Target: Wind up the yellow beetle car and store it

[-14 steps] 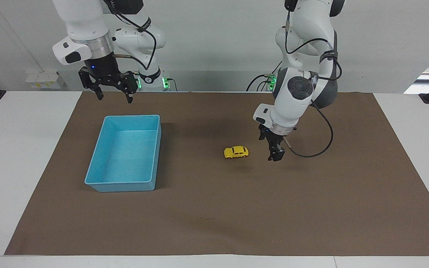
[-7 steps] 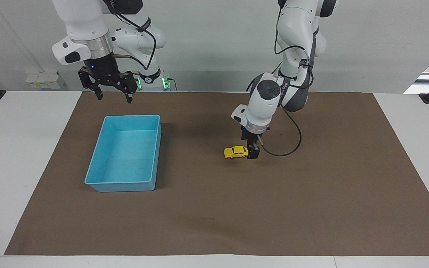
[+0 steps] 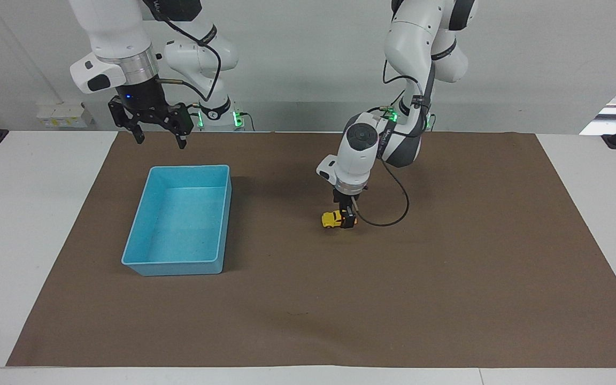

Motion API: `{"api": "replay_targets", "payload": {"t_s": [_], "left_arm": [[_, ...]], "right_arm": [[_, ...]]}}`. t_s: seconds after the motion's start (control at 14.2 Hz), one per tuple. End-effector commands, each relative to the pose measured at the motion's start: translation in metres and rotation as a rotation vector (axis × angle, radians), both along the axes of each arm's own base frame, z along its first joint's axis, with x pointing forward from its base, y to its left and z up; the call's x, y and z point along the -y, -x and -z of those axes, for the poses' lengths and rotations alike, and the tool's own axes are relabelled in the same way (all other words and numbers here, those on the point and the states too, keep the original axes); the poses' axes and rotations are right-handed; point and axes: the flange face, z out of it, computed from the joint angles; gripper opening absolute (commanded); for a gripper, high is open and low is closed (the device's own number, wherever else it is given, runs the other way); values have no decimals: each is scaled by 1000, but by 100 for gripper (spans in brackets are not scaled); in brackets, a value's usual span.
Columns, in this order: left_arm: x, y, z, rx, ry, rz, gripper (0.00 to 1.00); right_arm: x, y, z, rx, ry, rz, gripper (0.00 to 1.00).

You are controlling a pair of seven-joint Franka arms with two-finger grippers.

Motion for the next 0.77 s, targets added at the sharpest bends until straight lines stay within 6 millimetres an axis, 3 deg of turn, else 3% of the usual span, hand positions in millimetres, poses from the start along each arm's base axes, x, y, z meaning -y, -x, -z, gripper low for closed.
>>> {"api": "replay_targets", "payload": {"t_s": [0.0,0.14,0.49,0.7], "left_arm": [[2,8,-1,-1,-11,-23,46],[1,7,-2,1,-24,-15,0],[-8,4,1,-6,-30,-23,0],[-27,0,9,-13,-34,-1,0]], "right_arm": [[3,3,-5,0,-29,10,100],[2,3,-5,0,-29,9,100],[3,3,-5,2,-29,10,100],[3,3,-5,2,-29,10,100]]}}
